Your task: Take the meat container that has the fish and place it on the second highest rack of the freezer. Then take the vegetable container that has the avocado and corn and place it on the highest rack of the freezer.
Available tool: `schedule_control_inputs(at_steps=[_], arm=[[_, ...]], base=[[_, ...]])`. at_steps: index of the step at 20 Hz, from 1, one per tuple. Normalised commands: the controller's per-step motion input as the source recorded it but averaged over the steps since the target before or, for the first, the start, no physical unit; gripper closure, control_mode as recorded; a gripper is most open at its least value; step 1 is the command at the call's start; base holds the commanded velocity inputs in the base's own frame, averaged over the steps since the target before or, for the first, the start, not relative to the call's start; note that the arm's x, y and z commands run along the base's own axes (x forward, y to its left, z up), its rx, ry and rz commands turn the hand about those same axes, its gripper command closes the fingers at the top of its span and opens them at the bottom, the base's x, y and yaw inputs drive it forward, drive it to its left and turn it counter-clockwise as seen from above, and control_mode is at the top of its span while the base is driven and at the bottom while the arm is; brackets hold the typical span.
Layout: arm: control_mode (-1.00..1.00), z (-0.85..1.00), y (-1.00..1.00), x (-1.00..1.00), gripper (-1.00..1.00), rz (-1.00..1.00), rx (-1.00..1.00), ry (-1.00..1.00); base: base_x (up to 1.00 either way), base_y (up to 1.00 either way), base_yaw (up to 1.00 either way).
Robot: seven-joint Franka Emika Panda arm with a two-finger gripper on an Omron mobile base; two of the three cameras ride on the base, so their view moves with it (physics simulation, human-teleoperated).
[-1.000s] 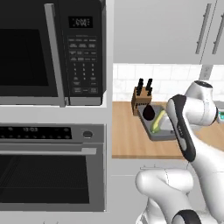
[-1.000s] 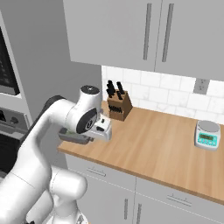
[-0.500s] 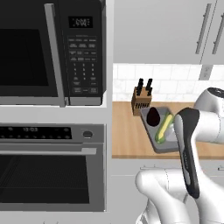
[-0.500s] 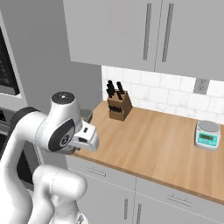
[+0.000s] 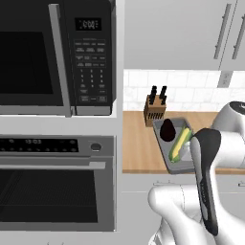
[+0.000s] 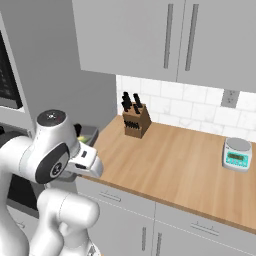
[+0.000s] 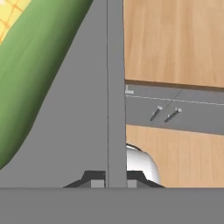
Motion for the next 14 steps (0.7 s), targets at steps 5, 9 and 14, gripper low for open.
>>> schedule_control_inputs(at_steps=[5,9,14], arm=[[-1.00,0.00,0.00,-0.03,1.00,0.00,0.00,-0.06],[-1.00,0.00,0.00,0.00,1.00,0.00,0.00,0.00],[1.00,0.00,0.00,0.00,1.00,0.00,0.00,0.00]], base=[[0.00,0.00,0.00],[0.00,0.00,0.00],[-0.03,0.00,0.00]])
